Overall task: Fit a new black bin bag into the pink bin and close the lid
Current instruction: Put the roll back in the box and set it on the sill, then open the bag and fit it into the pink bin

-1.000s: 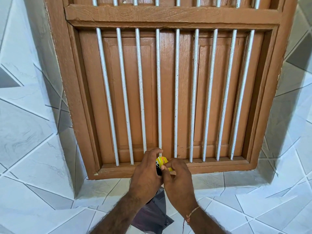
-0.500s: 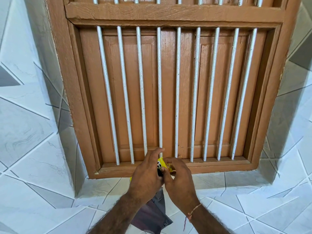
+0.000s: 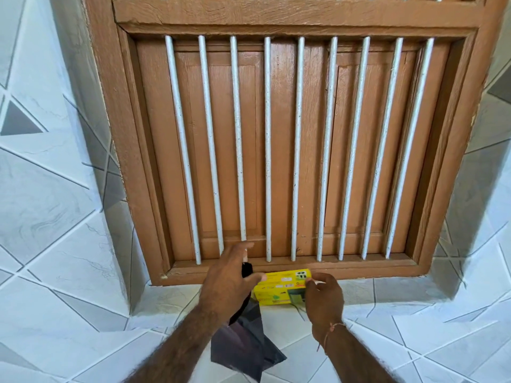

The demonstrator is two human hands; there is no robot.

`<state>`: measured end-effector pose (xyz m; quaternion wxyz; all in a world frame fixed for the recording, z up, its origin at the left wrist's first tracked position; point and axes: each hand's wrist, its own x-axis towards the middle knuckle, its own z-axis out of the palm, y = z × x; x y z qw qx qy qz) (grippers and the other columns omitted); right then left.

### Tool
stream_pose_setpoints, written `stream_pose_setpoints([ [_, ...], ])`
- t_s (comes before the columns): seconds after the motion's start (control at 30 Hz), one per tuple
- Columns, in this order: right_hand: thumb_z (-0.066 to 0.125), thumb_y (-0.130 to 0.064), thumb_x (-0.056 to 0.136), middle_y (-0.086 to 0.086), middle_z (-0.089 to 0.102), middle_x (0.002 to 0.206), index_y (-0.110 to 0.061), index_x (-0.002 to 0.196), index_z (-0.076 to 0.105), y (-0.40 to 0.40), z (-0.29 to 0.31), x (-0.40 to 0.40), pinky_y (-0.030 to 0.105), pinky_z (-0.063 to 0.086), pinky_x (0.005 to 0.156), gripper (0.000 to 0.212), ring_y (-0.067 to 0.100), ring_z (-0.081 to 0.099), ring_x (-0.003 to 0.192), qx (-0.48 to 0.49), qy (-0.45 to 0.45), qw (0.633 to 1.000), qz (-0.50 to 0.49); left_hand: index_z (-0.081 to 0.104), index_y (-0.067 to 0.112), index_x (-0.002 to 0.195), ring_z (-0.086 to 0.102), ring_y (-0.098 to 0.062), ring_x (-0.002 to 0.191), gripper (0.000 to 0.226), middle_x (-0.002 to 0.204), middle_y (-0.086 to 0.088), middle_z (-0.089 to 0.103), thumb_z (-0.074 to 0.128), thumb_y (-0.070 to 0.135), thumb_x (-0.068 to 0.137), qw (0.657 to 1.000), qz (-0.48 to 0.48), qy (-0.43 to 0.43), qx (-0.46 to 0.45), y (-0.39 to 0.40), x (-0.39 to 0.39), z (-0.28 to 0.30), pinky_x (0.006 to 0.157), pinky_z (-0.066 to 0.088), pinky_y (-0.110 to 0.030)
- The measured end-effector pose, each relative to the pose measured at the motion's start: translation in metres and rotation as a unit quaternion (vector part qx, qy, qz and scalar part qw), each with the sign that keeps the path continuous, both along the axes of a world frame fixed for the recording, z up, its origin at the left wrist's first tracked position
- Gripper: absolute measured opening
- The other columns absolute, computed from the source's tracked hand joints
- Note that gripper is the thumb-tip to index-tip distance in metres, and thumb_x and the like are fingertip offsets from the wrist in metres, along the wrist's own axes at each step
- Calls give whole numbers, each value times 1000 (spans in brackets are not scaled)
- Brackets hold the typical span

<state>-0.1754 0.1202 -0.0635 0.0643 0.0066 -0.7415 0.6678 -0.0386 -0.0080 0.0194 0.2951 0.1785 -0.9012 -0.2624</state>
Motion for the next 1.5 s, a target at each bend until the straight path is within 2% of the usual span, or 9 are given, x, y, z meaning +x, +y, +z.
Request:
stream_pose_setpoints([
  [0.17,62,-17,90,22,72,88,-3,99,65,2,-13,-17,42,50,84,17,42,63,94,79,28,996,-4,58,30,114,57,-6,102,36,99,19,60,70,40,82,984,38,94,150,-13,4,8,77,43,-19],
  [0.43,66,-36,86,13,66,115,-13,111,61,7,0,0,43,48,93,34,32,59,107,178,128,975,33,67,19,95,60,-5,89,13,90,8,67,60,30,92,921,57,265,279,-7,14,54,86,49,-26],
  [0.6,76,-55,64,-24,55,131,-36,139,39,4,25,91,24,47,99,86,-4,52,120,54,144,897,414,65,15,82,57,-15,71,17,68,3,60,58,25,93,845,33,351,402,-7,23,80,64,48,-30],
  [0.7,84,-18,67,-30,69,101,-39,112,59,-14,10,104,15,53,74,56,-8,65,88,67,116,913,385,58,9,77,55,-4,50,21,57,4,58,54,15,96,810,-32,382,444,-5,27,94,47,45,-17],
  [0.8,77,-11,69,-18,57,45,-22,58,58,-23,-7,103,19,40,51,25,3,46,50,130,54,933,331,54,10,72,51,-6,46,25,62,-4,54,50,10,97,806,-64,386,444,-7,33,109,40,40,-15],
  [1.0,73,-20,78,-10,39,43,-19,53,47,-6,-36,122,24,28,50,36,2,32,45,215,-24,898,383,53,11,71,50,-9,44,25,58,-2,54,53,12,96,759,-57,439,478,-48,51,130,42,42,-17],
  [1.2,73,-17,84,-11,59,49,-14,67,66,19,-29,155,18,44,50,18,3,54,48,110,-122,912,377,63,8,104,63,-15,86,32,97,-4,67,49,34,92,884,146,342,283,-99,52,77,77,53,-31],
  [1.33,76,-18,81,-3,59,47,-12,59,62,23,-14,170,17,41,41,27,8,52,39,2,-174,915,365,45,18,136,49,-25,127,48,135,-7,52,51,36,91,898,235,336,160,-59,74,24,105,45,-42],
  [1.5,74,-35,81,24,75,96,4,92,73,28,2,176,40,53,74,40,32,69,81,-78,-212,915,335,59,32,91,57,-15,90,10,91,16,51,66,35,85,977,-53,187,91,42,127,-43,78,46,-26],
])
